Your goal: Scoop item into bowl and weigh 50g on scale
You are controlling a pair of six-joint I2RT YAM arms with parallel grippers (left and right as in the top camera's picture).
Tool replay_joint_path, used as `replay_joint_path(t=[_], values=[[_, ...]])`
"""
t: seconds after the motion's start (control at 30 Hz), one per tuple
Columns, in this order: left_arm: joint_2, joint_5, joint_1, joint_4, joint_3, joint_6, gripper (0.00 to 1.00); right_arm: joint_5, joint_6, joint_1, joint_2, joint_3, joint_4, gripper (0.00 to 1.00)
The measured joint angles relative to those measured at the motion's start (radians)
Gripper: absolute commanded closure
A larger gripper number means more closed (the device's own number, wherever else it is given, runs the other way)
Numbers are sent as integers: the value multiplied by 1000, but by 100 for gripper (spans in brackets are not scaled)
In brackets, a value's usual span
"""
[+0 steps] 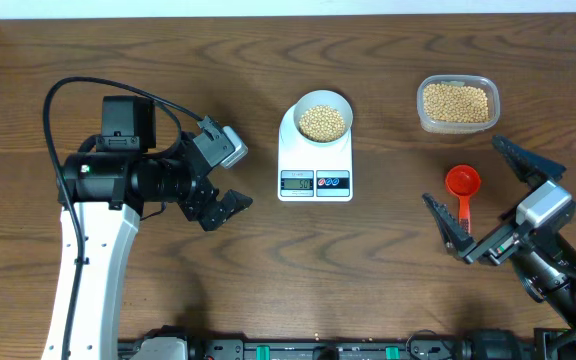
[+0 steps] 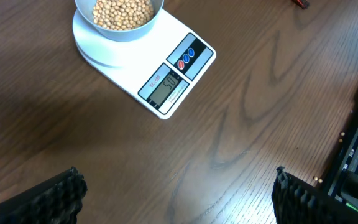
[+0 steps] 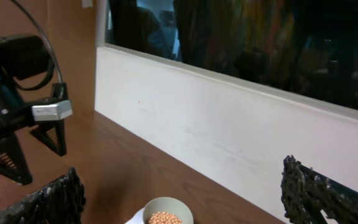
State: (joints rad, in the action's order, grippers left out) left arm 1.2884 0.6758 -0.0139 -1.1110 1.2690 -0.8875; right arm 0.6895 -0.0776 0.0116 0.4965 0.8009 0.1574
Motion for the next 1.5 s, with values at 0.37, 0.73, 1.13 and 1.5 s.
replay_joint_path(t=[0.37, 0.73, 1.13, 1.5], values=[[0, 0, 0, 0, 0, 0, 2, -58, 0, 0, -155, -84, 25, 1], [0, 0, 0, 0, 0, 0, 2, -132, 0, 0, -364, -142, 71, 1], [0, 0, 0, 0, 0, 0, 2, -160, 0, -8, -484, -167, 104, 1], [0, 0, 0, 0, 0, 0, 2, -229, 0, -34, -484, -171, 19, 1]])
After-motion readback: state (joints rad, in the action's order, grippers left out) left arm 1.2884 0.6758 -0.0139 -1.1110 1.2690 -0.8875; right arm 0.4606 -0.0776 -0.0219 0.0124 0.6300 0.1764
